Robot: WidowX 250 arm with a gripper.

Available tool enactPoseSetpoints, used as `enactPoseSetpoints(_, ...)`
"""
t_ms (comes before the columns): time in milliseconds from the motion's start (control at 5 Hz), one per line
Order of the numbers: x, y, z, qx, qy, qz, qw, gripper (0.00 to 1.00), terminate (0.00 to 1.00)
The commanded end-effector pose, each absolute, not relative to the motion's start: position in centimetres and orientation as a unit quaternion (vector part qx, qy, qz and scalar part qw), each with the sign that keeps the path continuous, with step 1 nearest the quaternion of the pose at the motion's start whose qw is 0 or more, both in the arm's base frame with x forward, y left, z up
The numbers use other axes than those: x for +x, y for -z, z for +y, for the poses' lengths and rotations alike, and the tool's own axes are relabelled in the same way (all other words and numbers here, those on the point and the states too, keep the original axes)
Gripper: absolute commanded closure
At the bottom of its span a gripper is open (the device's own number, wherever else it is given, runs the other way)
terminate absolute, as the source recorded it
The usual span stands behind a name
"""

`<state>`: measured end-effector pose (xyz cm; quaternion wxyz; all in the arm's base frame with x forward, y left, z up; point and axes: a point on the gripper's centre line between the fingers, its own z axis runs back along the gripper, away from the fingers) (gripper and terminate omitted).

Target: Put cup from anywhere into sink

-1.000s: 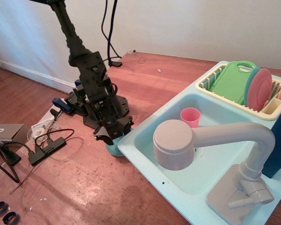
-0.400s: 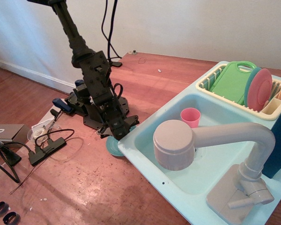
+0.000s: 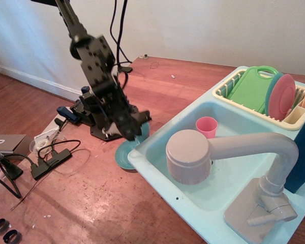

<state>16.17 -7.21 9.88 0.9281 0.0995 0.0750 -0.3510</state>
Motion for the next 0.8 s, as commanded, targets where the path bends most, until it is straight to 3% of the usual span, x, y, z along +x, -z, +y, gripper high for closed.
enactPoseSetpoints(0,15.1,-15.7,-6.3,0.105,0.337,0.070,0.933,1.00,0.00)
enactPoseSetpoints(200,17.2,-17.0,-5.7,0.111,0.366,0.069,0.921,1.00,0.00)
enactPoseSetpoints(600,26.7,-18.7,-5.0,0.155,0.429,0.037,0.889,1.00,0.00)
